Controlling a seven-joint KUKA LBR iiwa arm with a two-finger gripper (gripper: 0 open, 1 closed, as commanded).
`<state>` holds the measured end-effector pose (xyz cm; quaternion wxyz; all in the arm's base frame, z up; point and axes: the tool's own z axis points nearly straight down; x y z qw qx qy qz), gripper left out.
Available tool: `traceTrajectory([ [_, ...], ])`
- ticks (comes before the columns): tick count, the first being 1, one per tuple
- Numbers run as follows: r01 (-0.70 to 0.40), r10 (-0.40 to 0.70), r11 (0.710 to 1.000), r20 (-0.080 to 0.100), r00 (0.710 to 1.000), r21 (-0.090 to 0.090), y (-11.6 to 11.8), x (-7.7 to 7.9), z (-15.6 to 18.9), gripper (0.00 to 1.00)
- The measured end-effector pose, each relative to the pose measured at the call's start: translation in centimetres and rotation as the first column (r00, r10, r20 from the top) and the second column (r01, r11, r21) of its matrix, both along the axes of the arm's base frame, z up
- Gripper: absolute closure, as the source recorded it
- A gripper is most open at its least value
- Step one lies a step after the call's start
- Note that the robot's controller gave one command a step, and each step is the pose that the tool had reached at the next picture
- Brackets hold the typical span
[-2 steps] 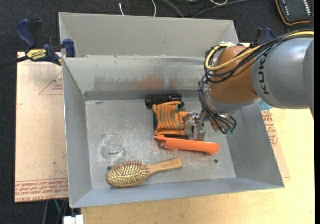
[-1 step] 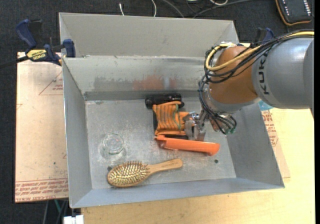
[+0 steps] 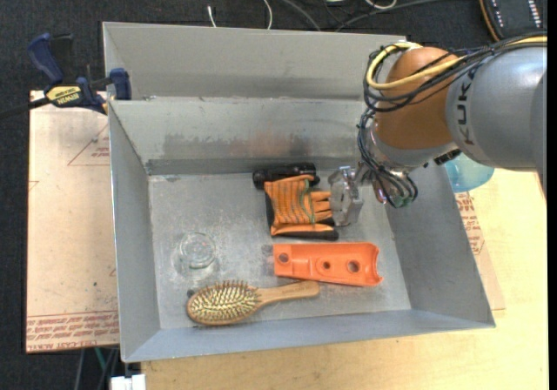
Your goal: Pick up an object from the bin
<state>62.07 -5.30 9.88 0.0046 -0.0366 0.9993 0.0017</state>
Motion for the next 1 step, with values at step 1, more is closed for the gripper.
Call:
traceTrajectory([
  [1, 0.079, -0.079, 0.997, 0.001, 0.997, 0.001, 0.07, -0.64, 0.29, 1.00],
])
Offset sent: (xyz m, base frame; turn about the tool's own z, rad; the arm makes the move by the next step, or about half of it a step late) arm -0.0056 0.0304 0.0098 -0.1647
